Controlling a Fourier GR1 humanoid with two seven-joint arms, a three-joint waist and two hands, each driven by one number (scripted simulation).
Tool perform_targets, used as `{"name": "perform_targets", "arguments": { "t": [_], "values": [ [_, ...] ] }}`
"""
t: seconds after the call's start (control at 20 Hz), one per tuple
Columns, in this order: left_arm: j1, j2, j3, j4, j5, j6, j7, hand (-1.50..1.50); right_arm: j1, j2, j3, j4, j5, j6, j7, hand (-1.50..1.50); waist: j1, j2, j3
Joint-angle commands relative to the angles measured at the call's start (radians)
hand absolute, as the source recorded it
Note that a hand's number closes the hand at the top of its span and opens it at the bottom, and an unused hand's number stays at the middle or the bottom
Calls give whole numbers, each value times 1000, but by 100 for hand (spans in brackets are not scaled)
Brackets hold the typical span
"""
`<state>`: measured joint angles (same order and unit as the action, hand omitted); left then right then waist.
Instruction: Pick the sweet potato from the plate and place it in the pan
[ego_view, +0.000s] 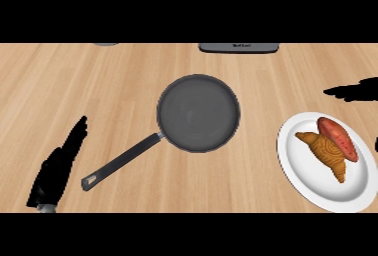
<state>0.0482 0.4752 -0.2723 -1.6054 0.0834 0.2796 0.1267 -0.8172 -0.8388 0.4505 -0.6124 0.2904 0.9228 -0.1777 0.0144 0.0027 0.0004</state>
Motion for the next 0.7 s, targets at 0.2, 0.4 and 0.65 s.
{"name": "perform_targets", "arguments": {
  "t": [0.2,0.4,0.65],
  "values": [
    [-19,-17,40,5,-26,-37,23,0,8,32,15,60,119,31,-100,-150,5,3,0],
    [49,-11,64,-12,-31,-61,-22,0,70,23,6,4,136,21,-115,-150,0,-1,0],
    [34,-62,70,33,-58,-63,-39,0,40,51,-18,28,168,36,-98,-150,-2,0,0]
  ]
}}
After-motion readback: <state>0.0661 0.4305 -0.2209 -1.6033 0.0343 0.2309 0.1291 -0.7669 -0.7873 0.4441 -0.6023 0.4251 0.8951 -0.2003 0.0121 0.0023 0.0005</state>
